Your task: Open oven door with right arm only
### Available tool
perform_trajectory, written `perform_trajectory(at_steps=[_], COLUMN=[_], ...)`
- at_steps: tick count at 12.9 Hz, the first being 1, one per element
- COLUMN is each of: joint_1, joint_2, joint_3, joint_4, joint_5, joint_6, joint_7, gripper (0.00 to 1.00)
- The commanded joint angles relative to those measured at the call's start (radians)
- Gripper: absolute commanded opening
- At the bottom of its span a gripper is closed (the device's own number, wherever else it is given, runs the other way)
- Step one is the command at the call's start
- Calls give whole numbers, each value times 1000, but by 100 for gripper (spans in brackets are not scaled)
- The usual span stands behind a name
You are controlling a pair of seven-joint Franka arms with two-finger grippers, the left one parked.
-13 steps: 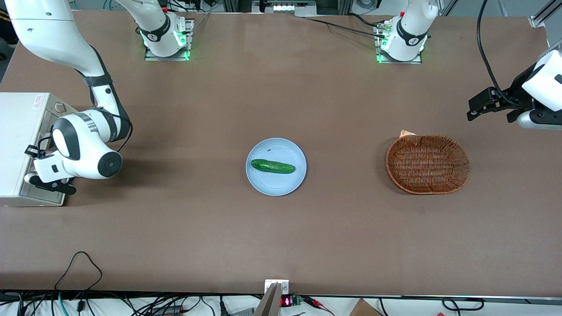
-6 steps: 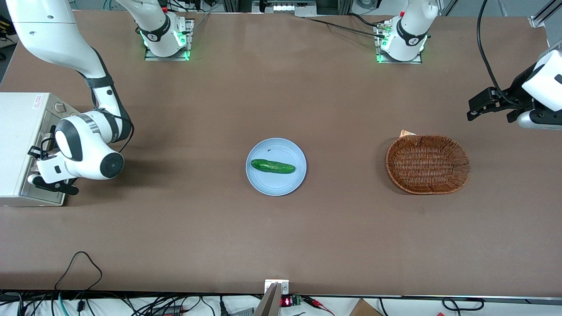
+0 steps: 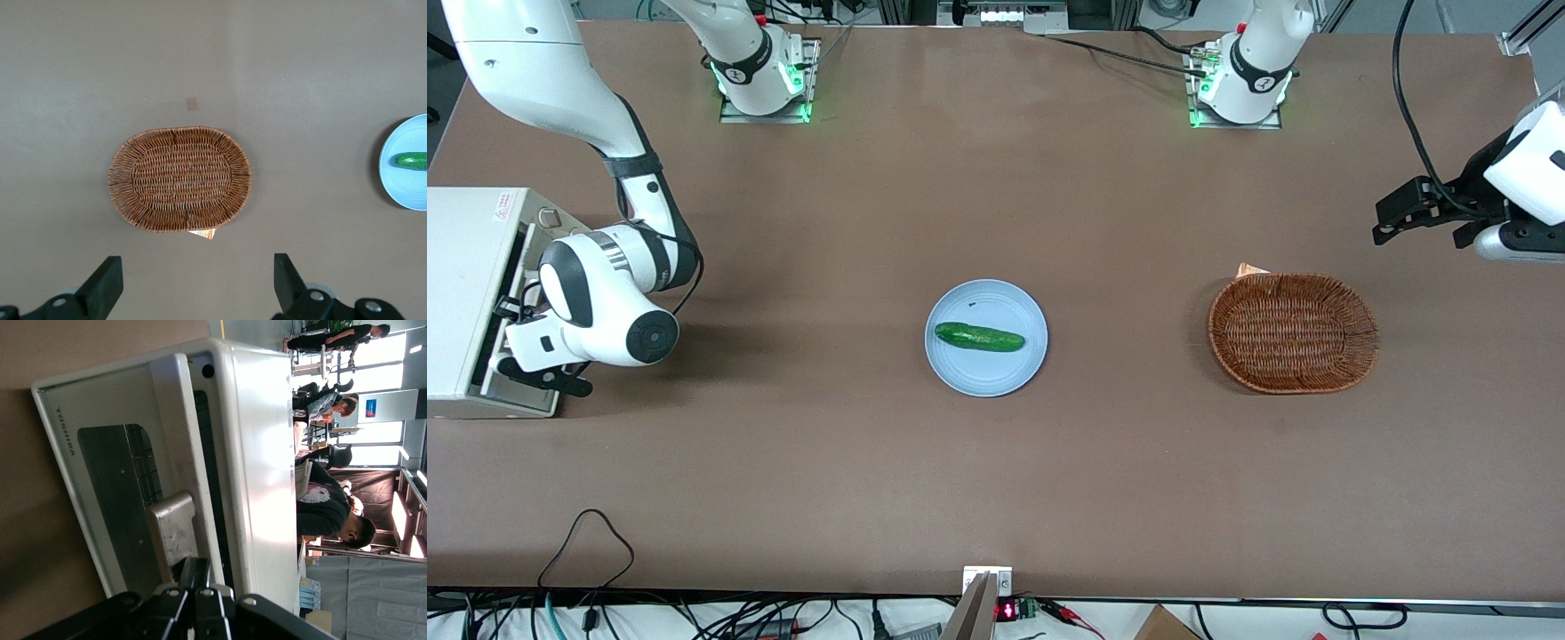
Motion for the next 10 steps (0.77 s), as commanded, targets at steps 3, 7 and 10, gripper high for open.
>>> perform_trajectory(at_steps=[3,7,10], joint_1=[17,26,26], joint_2=[11,31,45], joint_3=[6,6,6], joint_4=[-8,-6,-6], joint_5=[125,195,203], joint_6=[45,69,71], joint_7=[4,12,12], gripper=[2,3,3])
